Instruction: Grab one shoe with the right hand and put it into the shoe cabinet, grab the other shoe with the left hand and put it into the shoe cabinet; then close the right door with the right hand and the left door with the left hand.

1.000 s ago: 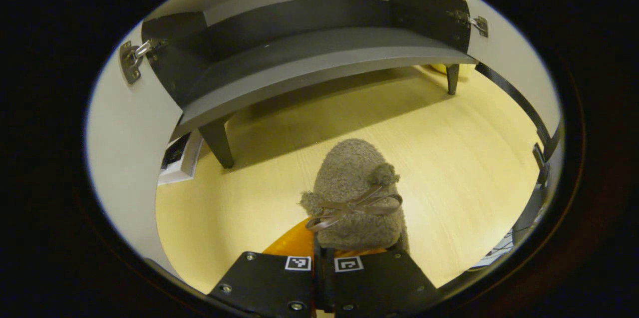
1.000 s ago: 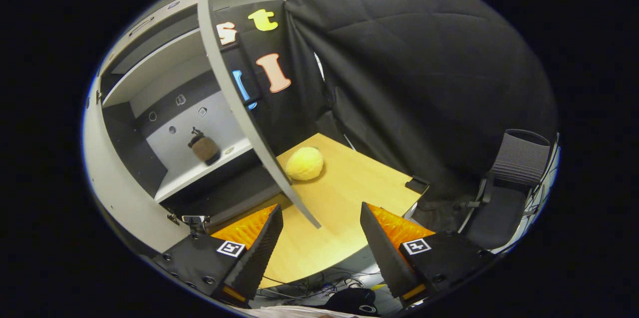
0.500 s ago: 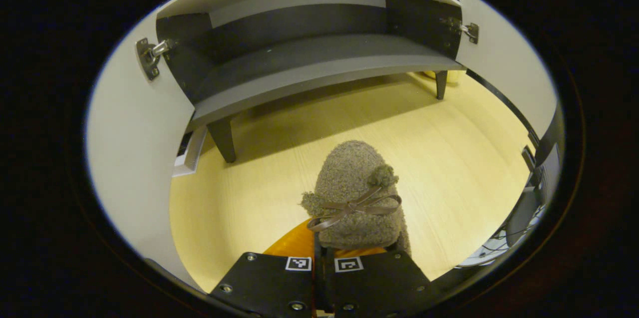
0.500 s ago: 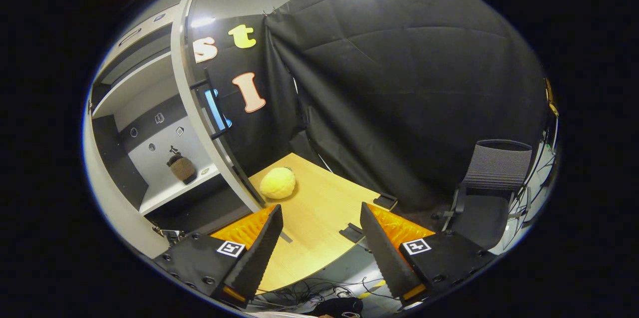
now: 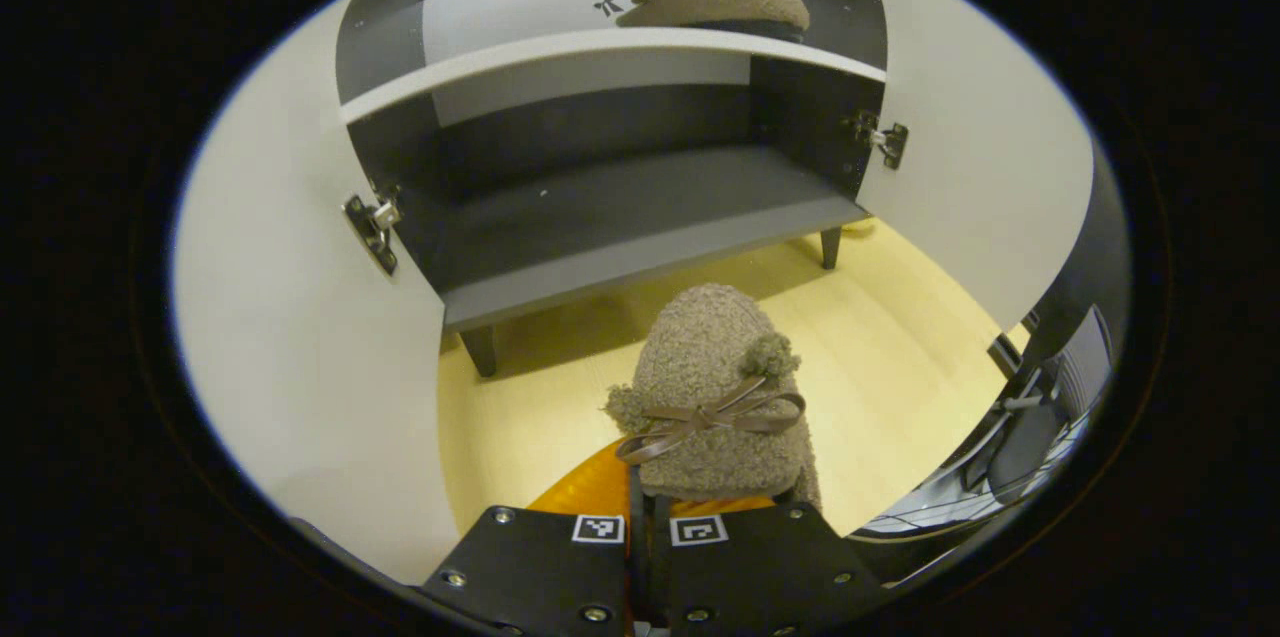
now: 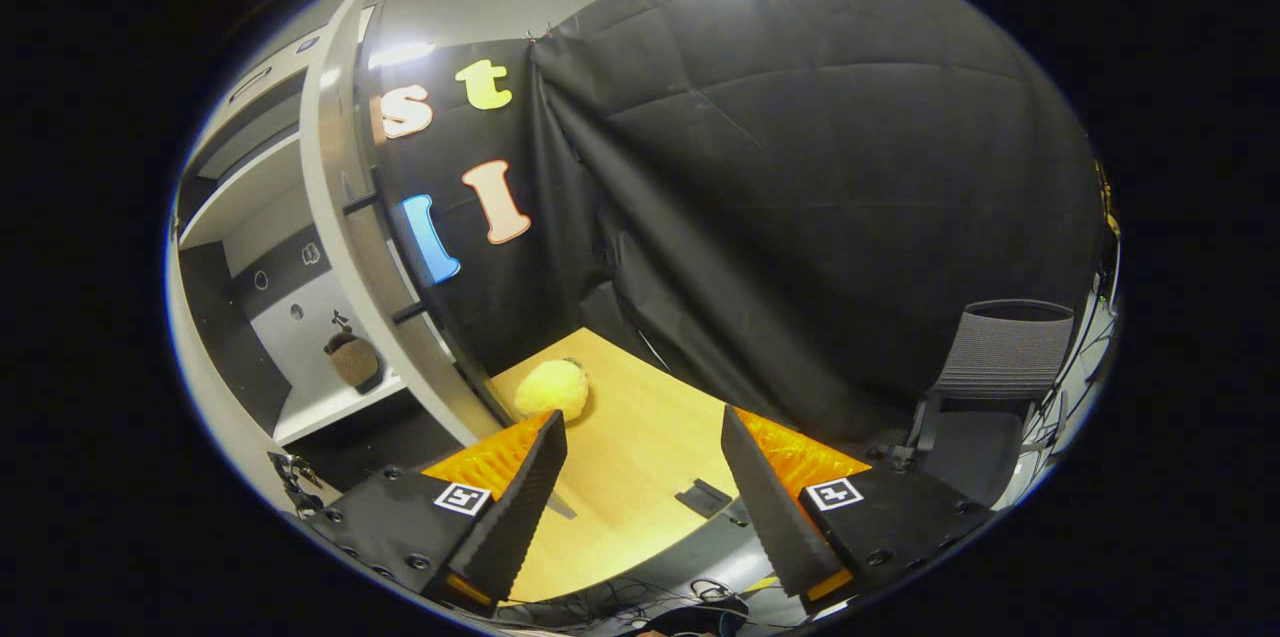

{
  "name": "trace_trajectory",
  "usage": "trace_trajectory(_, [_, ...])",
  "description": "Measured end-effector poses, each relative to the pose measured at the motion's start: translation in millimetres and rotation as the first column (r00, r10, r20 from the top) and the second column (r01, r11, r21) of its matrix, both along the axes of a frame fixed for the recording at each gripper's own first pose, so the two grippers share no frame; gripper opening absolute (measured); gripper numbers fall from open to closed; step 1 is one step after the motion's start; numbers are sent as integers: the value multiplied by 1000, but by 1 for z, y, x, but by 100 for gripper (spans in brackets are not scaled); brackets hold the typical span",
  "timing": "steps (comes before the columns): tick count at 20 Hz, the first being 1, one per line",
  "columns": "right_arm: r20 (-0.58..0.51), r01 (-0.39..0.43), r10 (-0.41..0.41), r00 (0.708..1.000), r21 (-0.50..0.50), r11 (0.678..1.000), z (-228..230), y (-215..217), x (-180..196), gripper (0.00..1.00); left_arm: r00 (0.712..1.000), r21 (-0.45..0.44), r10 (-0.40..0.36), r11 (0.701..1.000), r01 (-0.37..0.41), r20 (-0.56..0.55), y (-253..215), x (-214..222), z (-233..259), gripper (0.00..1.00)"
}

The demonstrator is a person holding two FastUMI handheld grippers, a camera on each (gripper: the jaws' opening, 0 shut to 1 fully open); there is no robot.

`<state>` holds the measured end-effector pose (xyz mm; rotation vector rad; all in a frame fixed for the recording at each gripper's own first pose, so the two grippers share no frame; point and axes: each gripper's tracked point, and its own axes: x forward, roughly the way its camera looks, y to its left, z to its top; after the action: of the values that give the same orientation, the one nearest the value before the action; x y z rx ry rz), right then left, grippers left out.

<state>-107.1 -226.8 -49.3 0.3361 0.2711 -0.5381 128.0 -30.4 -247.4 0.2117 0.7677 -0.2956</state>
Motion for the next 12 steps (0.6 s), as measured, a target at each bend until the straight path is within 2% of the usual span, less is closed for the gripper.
trace_trajectory(6, [35,-69,70,997,-5,998,13,-41,59,98,998,-8,30,1000,-29,58,-10,11,39,2])
trace_trajectory(10, [46,-106,105,993,16,994,5,-67,94,98,991,-24,69,997,-67,116,-18,27,65,2])
trace_trajectory(11, [46,-113,112,993,29,993,1,-72,102,98,990,-30,79,997,-76,120,-21,31,71,7])
trace_trajectory(12, [54,-120,118,992,44,992,0,-77,107,98,988,-38,92,995,-88,127,-22,33,77,7])
